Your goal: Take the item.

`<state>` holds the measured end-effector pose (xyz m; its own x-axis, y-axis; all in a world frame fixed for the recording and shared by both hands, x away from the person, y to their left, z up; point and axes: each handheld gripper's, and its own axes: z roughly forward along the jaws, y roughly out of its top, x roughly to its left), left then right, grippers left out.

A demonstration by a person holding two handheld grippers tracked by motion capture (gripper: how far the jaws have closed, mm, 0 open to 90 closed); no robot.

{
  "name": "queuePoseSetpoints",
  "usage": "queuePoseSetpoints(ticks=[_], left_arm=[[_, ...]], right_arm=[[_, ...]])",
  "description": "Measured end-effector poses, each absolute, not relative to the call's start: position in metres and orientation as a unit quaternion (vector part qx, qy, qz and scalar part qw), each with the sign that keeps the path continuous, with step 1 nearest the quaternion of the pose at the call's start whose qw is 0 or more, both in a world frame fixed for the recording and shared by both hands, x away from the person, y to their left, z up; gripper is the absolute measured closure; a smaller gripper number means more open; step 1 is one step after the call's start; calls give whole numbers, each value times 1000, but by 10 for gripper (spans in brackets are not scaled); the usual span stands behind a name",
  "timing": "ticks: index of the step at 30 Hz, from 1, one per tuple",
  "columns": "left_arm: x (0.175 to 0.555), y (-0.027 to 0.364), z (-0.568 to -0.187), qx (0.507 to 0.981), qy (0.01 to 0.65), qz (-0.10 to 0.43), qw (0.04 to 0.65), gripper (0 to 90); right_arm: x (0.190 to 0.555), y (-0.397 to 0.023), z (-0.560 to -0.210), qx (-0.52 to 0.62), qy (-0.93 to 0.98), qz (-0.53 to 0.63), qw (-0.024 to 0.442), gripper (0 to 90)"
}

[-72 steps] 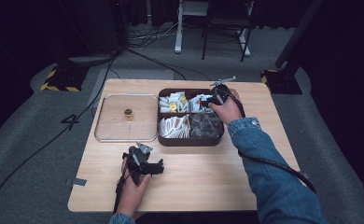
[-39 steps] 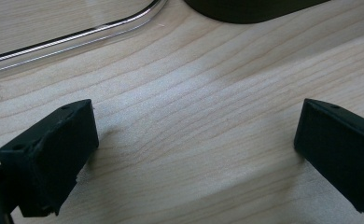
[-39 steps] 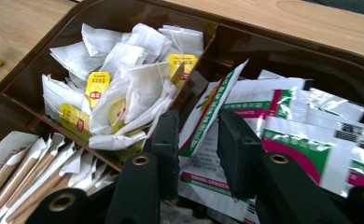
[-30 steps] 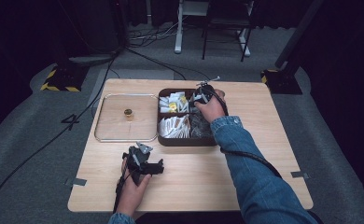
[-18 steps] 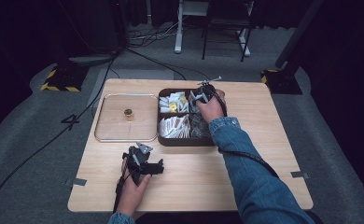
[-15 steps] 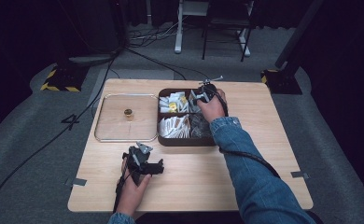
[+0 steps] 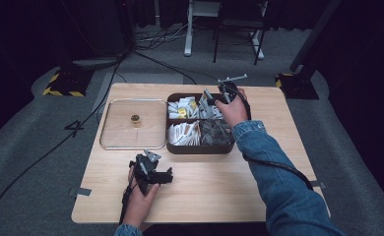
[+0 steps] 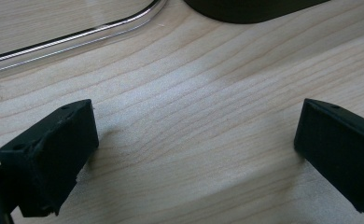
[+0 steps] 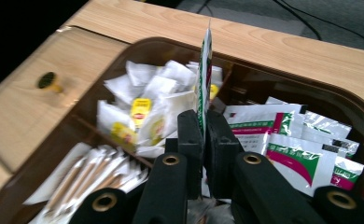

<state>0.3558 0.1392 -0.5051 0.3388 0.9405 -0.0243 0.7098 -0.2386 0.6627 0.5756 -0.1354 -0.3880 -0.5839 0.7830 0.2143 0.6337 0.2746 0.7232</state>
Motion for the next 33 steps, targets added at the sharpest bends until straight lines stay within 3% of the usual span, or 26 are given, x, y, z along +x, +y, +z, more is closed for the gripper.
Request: queuePoseSetpoints(ticks=[13, 33], left_arm=[[356, 139, -505, 762, 541, 194, 297, 0], [356, 138, -505, 761, 543, 193, 298, 0]], right_arm=[[524, -157, -343, 393, 799, 450, 67, 868], [444, -187, -337, 348, 820, 454, 29, 868]])
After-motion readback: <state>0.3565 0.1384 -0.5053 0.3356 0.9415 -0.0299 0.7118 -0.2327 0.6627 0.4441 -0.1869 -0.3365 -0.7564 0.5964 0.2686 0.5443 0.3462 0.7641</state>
